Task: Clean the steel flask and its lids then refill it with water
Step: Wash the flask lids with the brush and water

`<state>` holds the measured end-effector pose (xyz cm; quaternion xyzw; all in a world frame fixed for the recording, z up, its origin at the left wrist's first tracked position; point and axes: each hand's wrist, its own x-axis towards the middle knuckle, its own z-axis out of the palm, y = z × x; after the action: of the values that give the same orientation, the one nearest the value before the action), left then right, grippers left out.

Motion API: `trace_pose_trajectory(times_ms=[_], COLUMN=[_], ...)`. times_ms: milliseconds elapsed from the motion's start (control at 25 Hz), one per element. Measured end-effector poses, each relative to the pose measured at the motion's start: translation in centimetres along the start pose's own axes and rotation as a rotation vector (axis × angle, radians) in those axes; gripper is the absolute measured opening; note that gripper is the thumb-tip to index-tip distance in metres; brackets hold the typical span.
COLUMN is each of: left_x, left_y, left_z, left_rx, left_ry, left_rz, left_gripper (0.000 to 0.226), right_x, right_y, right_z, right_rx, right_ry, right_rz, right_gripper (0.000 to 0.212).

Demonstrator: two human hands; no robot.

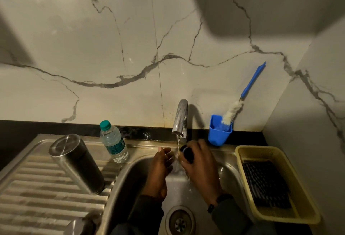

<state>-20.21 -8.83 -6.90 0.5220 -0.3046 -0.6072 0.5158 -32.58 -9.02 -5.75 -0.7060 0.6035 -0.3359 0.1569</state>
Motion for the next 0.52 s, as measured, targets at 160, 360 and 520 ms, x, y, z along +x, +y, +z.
trace_pose_trajectory(times_ms=[160, 360, 520], left_x=[-0.1, 0.0, -0.1], left_y=[0.4, 0.4, -0.2], left_z=[-0.6, 0.0, 0.4], left_rx=[0.102, -0.034, -0.134], left_ry=[-0.122, -0.180, -0.216], left_rz=[-0.071, -0.073, -0.103], left_gripper=[0.050, 0.049, 0.039], right_x=[1.2, 1.7, 1.3], right_y=[-0.2, 0.1, 0.6], right_z=[0.6, -0.6, -0.8], right_rx=[0.311, 0.458, 0.496], right_ry=[-0.152, -0.207, -0.132], right_rz=[0.131, 0.135, 0.136], right_gripper=[0.027, 0.036, 0.024])
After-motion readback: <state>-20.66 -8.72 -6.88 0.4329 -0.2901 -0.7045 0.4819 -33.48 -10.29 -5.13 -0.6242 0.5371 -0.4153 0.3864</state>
